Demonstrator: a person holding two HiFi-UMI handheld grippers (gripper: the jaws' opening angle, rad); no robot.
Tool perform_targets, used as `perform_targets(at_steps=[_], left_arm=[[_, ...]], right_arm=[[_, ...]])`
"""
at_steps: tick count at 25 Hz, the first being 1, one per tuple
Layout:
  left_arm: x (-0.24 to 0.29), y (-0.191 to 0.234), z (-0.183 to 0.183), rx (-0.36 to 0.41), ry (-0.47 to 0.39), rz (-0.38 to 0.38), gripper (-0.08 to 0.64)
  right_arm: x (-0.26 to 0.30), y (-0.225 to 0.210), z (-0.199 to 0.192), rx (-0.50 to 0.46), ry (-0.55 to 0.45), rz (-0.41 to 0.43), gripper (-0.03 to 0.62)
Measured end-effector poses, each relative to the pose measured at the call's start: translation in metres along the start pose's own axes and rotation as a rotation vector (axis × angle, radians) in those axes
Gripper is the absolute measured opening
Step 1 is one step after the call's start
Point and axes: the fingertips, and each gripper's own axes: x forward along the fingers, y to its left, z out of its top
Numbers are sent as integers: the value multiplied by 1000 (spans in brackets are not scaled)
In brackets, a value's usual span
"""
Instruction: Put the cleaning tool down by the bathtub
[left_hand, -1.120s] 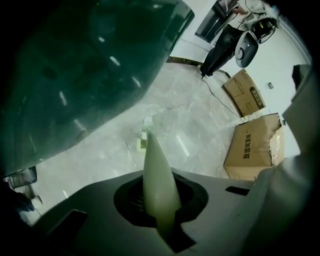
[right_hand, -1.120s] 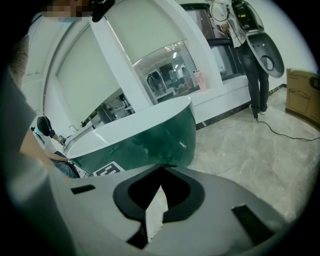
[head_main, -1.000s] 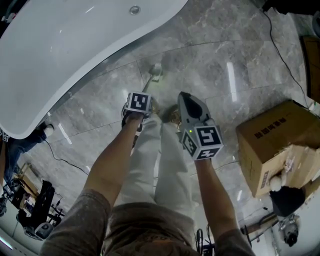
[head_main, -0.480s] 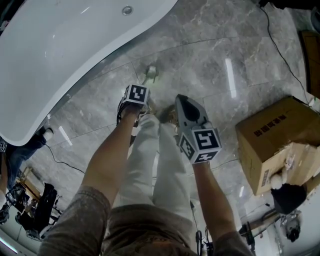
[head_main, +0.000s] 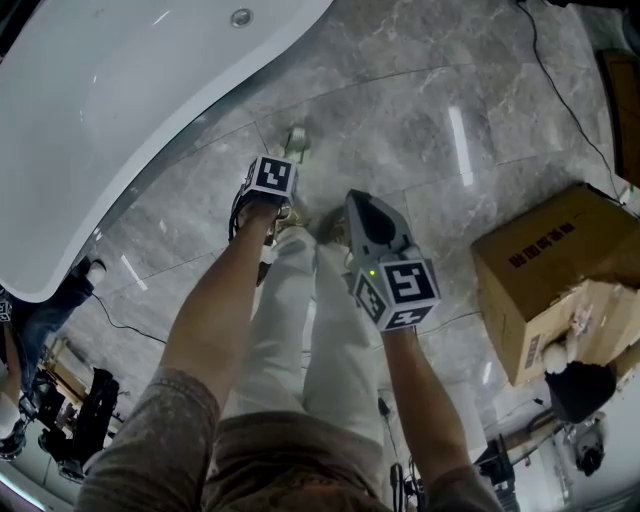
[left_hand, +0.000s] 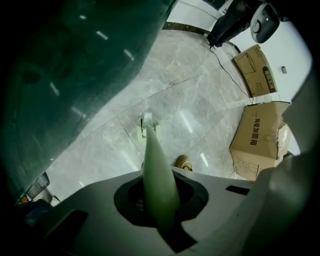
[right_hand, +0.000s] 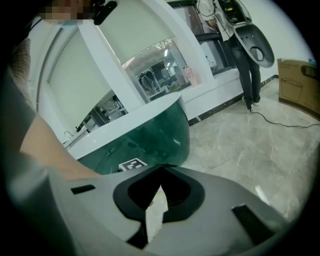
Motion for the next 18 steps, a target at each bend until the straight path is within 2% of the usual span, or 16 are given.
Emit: perform_targets(at_steps=[4,8,11,13,18], left_arm=[[-4,1,-2,-19,-17,19,28],[-3,-3,-2,-19,-53,2,41],[-3,-5,-1,-34,-80,-13,76],[-10,-2,-3,-40,-86,3,103],[-30,-5,-6,-56,-113,0,106]], right_arm=[[-1,-2,-1,9,3,-1,-2],[0,1,3,9,3,6,-2],[1,5,5,6,3,12,-2],[2,9,7,5,3,15,-2],[-3,19,13,2,4,24,-2]])
